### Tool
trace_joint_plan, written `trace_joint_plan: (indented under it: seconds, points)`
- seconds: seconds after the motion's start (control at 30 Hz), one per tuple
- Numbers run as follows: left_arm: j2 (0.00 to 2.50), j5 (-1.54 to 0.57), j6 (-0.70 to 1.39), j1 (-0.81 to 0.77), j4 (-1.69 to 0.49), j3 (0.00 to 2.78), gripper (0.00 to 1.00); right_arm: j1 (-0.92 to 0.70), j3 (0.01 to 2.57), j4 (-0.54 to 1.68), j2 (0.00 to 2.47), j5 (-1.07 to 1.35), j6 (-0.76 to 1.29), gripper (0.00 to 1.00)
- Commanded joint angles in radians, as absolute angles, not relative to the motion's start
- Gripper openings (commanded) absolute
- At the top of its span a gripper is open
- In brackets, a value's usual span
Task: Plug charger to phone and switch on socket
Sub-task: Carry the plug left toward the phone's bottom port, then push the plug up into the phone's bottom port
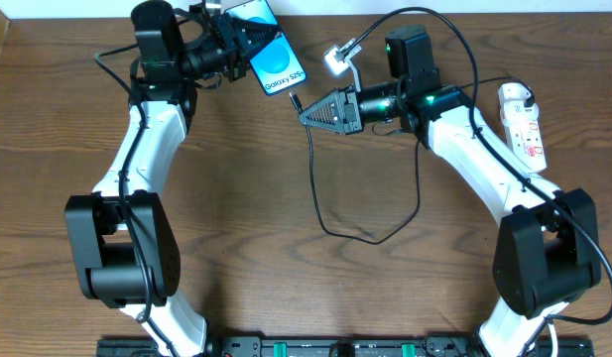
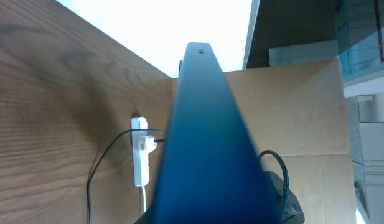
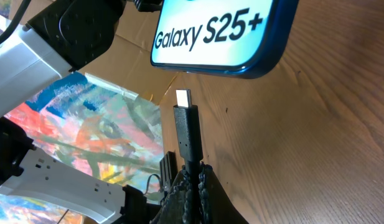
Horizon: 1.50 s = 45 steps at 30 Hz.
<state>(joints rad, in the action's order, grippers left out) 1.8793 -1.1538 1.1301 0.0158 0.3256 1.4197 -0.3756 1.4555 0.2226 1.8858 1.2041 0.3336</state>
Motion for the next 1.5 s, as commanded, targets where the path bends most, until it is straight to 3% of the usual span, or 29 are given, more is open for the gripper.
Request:
trace_joint_plan:
  seconds: [0.0,1.47]
  points:
    - [1.864,-1.186,1.143,0.013,0.338,1.426,0.07,-0.379,1.452,0.22,1.855,1.211,0.344,0.01]
    - [1.864,-1.197,1.142,-0.01,0.338,1.426,0.08,-0.392,1.452,0.164,1.855,1.162,0.405,0.01]
